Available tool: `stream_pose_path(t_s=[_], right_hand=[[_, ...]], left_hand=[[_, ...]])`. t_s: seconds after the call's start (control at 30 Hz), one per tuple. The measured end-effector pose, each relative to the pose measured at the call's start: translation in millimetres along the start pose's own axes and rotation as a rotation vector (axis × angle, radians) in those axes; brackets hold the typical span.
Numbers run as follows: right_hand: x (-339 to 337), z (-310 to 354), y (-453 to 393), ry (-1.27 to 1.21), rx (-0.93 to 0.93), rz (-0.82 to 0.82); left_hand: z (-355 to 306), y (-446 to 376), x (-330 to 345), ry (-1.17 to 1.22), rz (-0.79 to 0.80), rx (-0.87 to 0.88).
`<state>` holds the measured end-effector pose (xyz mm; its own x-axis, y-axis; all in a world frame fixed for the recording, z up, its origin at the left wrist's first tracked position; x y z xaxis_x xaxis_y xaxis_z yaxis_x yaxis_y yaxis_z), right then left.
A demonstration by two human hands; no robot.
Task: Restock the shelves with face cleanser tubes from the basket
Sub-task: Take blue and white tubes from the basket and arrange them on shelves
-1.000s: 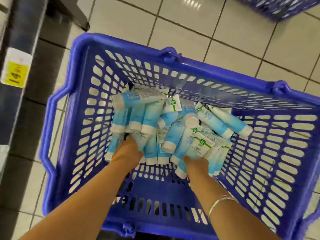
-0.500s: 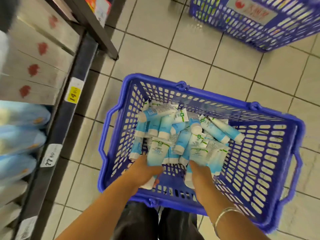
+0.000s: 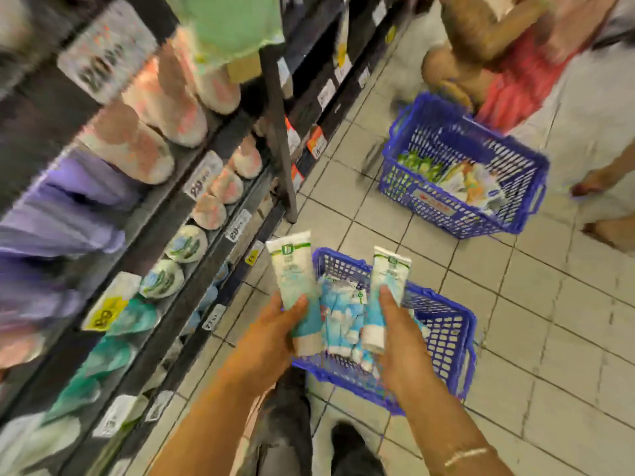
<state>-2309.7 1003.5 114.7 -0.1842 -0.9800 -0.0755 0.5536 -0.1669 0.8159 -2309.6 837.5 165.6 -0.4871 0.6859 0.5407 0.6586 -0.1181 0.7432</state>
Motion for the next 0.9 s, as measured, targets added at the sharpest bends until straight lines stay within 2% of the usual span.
stream_pose_path(t_s=[0.1, 0.2, 0.4, 0.57, 0.77, 0.9], right_hand=[[17.6, 52.8, 64.2, 0.027, -0.182, 0.161], [38.4, 81.6, 130.8, -0.062, -0.236, 0.378], [87.9, 102.8, 262.3, 0.107, -0.384, 0.713], [144.5, 87.0, 372.1, 0.162, -0.369, 0.962], [193.8, 47.5, 484.5, 0.301, -0.341, 1.134], [212.3, 20.1, 556.2, 0.378, -0.401, 1.243]], left_hand=[[-29.0, 65.0, 20.0, 0.052, 0.012, 0.148], [-47.3, 135.5, 20.4, 0.137, -0.027, 0.312], [-57.2, 281.2, -18.5, 0.302, -0.142, 0.607], [-61.8, 410.1, -55.5, 0.525, -0.200, 0.890], [-47.4, 543.3, -93.5, 0.501, -0.305, 1.067], [-35.1, 614.5, -118.6, 0.489, -0.353, 1.187]])
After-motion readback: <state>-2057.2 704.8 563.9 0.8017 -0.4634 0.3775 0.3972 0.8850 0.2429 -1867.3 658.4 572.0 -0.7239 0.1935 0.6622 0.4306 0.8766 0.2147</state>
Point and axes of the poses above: each hand's wrist, its own y-axis away from the middle knuckle, its own x-axis out of the palm, z = x × y, the point moved 7 cm from there along -y, towards the middle knuckle, and after that the axes turned 15 degrees about y, right-handed, at the moved point
